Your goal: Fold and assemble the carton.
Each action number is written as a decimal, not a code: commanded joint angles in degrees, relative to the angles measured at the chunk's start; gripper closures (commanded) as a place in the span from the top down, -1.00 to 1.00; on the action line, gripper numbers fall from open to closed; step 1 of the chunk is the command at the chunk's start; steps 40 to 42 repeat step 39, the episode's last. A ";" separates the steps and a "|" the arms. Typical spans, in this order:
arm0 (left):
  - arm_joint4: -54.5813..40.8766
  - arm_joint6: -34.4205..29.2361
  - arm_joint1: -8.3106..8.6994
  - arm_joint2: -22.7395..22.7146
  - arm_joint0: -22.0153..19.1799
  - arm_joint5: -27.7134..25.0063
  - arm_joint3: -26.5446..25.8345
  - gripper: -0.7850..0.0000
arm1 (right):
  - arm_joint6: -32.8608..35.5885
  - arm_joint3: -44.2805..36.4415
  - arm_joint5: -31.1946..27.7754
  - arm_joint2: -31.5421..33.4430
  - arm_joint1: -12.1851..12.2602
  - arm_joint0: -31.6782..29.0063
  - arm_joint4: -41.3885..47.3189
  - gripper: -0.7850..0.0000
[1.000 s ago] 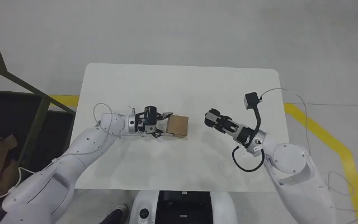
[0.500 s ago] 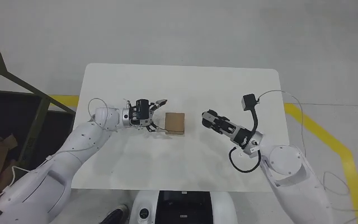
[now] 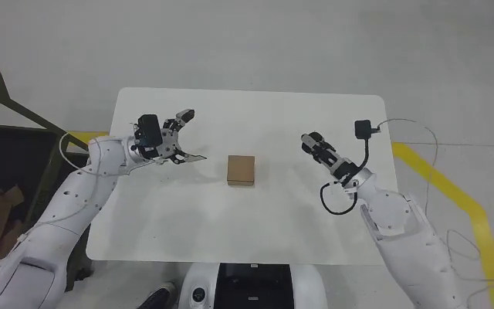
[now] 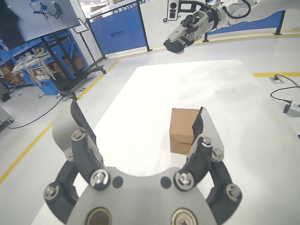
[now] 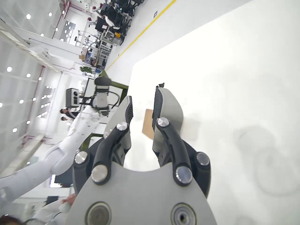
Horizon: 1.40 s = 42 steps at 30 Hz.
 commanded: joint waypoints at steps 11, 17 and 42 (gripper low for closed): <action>-8.76 -13.76 4.29 -17.31 9.19 -6.78 -10.87 1.00 | -13.39 0.31 -4.03 5.11 0.59 -1.18 -22.63 1.00; -13.79 -17.92 4.68 -20.33 10.79 -8.62 -11.88 1.00 | -14.37 -3.40 -4.64 8.31 1.10 -2.97 -30.58 1.00; -19.12 -22.54 4.87 -21.85 11.69 -8.59 -11.75 1.00 | -17.11 -7.62 -4.86 10.20 1.36 -5.05 -38.98 1.00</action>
